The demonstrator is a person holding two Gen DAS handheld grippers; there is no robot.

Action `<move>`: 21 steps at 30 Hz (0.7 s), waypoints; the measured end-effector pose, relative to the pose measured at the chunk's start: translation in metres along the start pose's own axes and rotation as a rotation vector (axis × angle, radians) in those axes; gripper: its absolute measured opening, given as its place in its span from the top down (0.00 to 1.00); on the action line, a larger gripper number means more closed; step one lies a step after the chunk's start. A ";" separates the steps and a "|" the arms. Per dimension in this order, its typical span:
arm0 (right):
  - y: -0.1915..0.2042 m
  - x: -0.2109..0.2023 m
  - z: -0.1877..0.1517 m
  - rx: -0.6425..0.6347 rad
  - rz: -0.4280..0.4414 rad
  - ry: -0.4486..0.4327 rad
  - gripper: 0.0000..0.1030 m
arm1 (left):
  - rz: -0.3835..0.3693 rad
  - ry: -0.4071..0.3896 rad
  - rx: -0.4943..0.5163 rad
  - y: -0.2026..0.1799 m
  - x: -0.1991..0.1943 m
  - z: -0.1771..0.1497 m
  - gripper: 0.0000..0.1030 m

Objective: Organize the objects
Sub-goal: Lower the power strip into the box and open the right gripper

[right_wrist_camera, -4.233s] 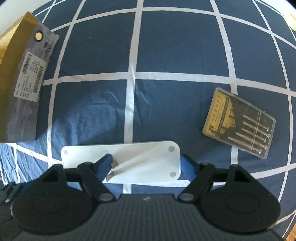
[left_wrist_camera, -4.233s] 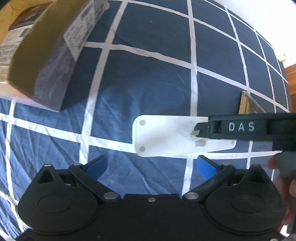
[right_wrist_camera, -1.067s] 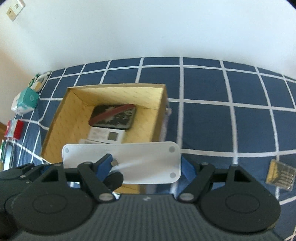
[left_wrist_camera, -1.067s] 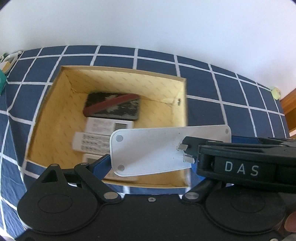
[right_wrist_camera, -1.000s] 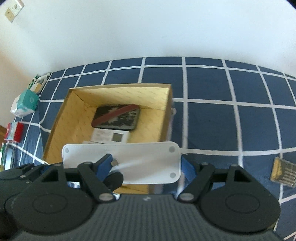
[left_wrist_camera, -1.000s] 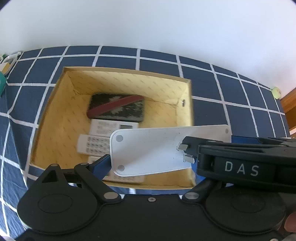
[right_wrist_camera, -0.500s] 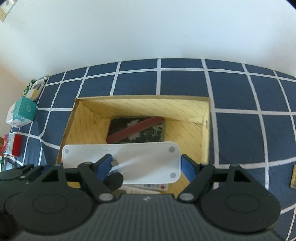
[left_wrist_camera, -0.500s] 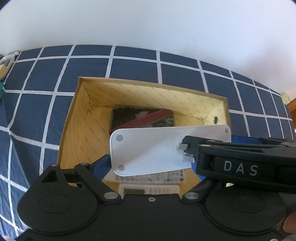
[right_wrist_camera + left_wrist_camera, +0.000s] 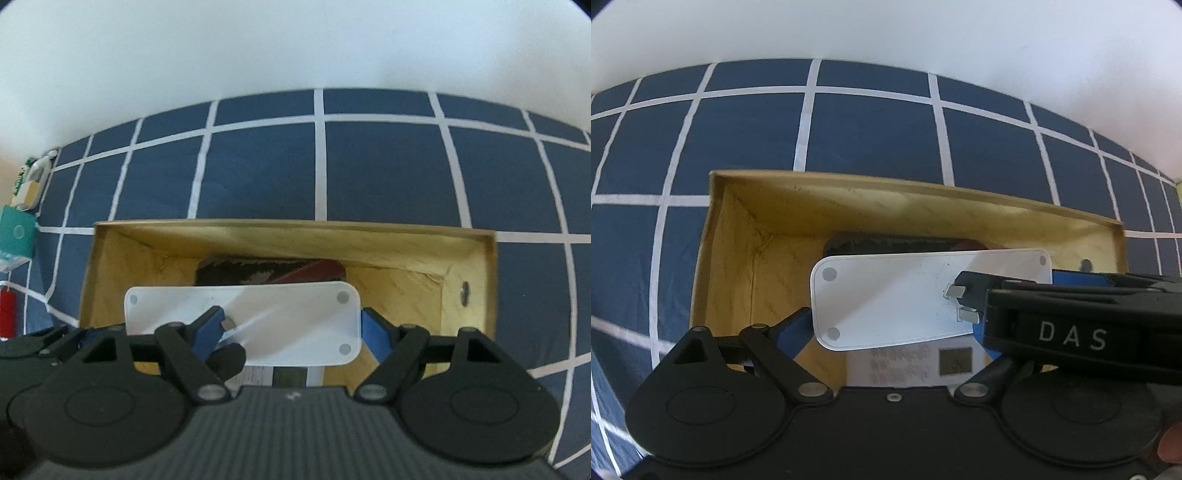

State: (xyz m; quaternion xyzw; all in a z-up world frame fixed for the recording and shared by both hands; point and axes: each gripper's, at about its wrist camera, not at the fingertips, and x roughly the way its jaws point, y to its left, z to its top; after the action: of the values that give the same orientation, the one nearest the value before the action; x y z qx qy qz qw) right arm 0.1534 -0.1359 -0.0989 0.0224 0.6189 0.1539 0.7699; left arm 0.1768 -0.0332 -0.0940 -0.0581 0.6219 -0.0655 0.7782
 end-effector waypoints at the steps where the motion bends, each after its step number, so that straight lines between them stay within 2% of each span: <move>1: 0.000 0.005 0.002 0.005 0.000 0.003 0.23 | -0.002 0.005 0.003 0.003 0.003 0.003 0.11; 9: 0.001 0.032 0.016 0.031 -0.003 0.028 0.23 | -0.018 0.032 0.006 0.014 0.024 0.017 0.12; 21: -0.008 0.046 0.022 0.079 0.003 0.045 0.22 | -0.028 0.042 0.027 0.016 0.036 0.024 0.13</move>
State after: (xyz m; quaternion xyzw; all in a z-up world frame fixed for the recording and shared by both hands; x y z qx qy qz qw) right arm 0.1852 -0.1276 -0.1392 0.0505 0.6417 0.1308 0.7540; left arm 0.2086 -0.0231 -0.1261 -0.0549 0.6363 -0.0857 0.7647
